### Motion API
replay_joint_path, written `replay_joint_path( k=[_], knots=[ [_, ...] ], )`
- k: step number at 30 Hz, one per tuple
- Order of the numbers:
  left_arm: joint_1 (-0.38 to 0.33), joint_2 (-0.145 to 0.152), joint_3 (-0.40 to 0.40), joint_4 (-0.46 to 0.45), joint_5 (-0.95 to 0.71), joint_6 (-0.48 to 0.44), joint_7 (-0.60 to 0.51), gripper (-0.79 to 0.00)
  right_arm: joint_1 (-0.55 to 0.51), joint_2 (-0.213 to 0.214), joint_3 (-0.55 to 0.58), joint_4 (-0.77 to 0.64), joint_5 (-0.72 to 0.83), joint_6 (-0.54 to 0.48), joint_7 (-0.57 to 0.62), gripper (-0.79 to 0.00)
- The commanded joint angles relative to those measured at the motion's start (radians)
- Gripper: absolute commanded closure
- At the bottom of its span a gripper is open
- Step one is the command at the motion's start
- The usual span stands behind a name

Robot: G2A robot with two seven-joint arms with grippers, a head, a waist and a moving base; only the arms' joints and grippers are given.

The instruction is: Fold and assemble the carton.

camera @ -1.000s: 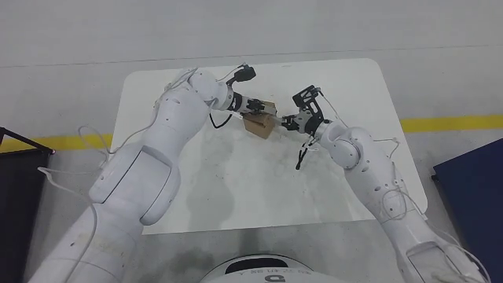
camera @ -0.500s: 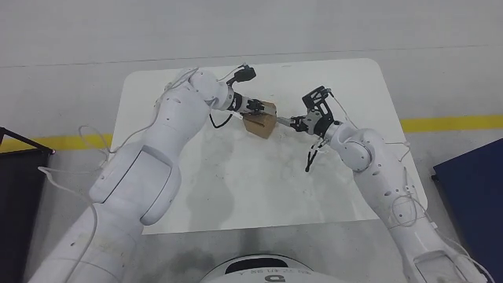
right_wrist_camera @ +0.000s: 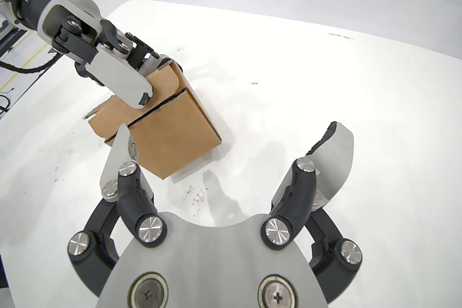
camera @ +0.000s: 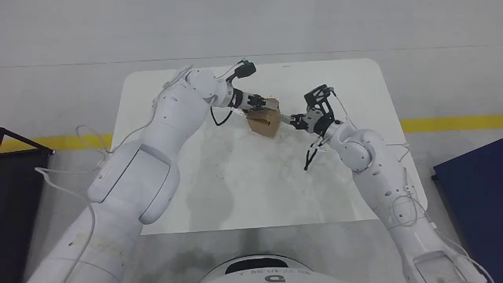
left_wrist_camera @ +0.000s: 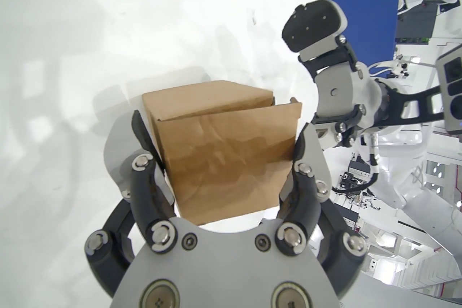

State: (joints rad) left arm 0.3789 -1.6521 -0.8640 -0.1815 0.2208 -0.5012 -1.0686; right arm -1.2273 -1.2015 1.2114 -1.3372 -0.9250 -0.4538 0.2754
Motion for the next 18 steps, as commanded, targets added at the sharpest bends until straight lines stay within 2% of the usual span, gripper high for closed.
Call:
replay_joint_path(
  k=[1,8,14,18],
  knots=[
    [-0.003,0.003,-0.007,0.003,-0.011,-0.004,0.000,-0.785,0.006,0.000,0.006,0.009,0.015,0.002,-0.003,-0.785],
    [-0.012,0.017,-0.034,0.004,-0.054,-0.027,-0.004,-0.785,0.010,0.003,0.034,0.018,0.063,-0.010,-0.013,-0.785],
    [0.004,0.054,-0.156,0.036,-0.299,-0.118,-0.015,-0.785,0.004,0.006,0.058,0.013,0.115,-0.021,-0.014,-0.785],
    [0.004,0.054,-0.156,0.036,-0.299,-0.118,-0.015,-0.785,0.004,0.006,0.058,0.013,0.115,-0.021,-0.014,-0.785]
  ],
)
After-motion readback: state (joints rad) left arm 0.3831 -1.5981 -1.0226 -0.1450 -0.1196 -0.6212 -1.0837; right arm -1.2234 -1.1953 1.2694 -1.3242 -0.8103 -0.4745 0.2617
